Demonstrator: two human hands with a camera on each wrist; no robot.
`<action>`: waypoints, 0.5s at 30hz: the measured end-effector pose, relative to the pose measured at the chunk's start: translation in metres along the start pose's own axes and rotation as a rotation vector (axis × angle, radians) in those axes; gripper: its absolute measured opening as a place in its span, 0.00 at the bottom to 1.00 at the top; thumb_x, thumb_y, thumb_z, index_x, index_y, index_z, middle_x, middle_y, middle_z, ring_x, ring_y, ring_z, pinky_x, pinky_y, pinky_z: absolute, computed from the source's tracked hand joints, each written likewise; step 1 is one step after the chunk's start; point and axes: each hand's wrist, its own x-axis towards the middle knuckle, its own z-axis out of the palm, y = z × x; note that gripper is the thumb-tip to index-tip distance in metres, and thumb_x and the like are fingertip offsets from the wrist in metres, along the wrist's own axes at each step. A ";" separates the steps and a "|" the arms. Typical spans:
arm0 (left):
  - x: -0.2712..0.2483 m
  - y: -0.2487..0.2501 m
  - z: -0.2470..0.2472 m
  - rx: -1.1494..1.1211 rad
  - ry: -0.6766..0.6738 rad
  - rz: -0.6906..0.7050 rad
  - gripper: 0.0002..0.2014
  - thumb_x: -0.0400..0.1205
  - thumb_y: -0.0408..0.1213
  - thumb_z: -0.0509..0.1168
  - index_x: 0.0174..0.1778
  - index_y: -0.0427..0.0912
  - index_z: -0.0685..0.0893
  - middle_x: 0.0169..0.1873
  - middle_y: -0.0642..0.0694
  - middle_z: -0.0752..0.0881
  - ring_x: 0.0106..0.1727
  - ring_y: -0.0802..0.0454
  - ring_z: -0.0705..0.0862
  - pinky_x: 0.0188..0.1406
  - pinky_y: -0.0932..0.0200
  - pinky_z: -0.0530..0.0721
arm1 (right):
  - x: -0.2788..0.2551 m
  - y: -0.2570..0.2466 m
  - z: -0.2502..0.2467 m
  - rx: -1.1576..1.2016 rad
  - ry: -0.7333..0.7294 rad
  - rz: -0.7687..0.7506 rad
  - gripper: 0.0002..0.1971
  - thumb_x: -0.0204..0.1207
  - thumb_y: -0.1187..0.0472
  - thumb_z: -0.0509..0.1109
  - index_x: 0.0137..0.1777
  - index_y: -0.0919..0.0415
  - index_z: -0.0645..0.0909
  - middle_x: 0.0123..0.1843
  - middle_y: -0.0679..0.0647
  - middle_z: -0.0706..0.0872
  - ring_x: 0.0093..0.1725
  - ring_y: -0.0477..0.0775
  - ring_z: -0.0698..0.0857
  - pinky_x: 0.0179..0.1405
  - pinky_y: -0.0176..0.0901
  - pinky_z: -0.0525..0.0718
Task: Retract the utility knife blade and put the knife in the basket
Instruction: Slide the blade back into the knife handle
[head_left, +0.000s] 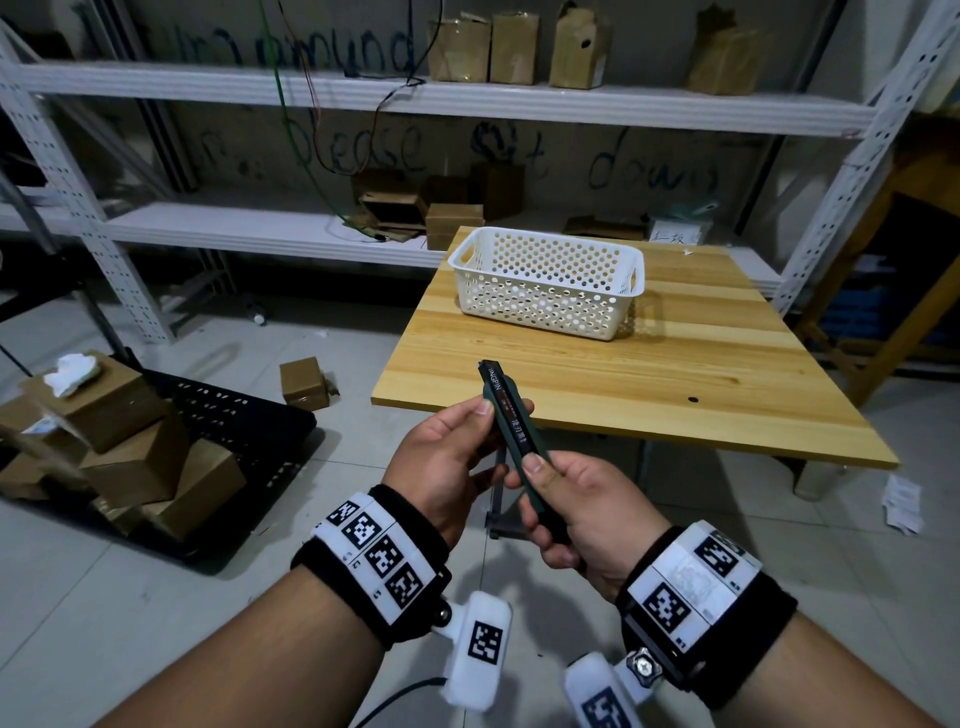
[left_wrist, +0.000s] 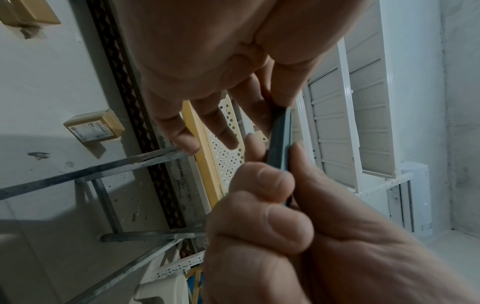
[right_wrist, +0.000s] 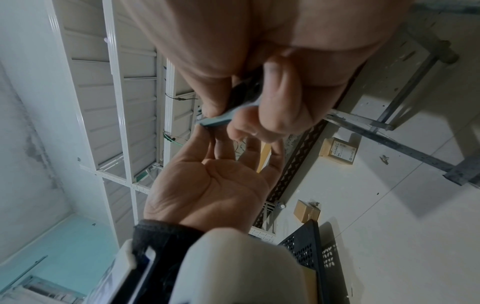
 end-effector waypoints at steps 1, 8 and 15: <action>0.000 0.000 0.000 -0.001 0.003 0.000 0.12 0.92 0.38 0.62 0.63 0.40 0.90 0.64 0.40 0.95 0.59 0.47 0.91 0.63 0.38 0.75 | 0.000 0.000 0.000 0.000 0.000 0.001 0.14 0.87 0.56 0.62 0.50 0.66 0.82 0.29 0.58 0.78 0.22 0.50 0.73 0.14 0.35 0.65; -0.001 0.002 0.002 -0.044 0.011 -0.012 0.11 0.92 0.37 0.62 0.61 0.40 0.90 0.63 0.39 0.95 0.52 0.50 0.93 0.45 0.50 0.83 | 0.001 0.000 0.000 0.016 -0.015 0.010 0.12 0.87 0.58 0.62 0.51 0.66 0.82 0.29 0.58 0.79 0.23 0.51 0.73 0.14 0.36 0.66; -0.001 0.002 0.003 -0.050 0.005 -0.010 0.11 0.92 0.36 0.61 0.61 0.40 0.89 0.62 0.39 0.95 0.51 0.51 0.94 0.43 0.51 0.84 | 0.002 0.001 -0.002 0.023 -0.018 0.013 0.12 0.87 0.58 0.62 0.53 0.67 0.82 0.30 0.58 0.79 0.24 0.51 0.74 0.14 0.35 0.66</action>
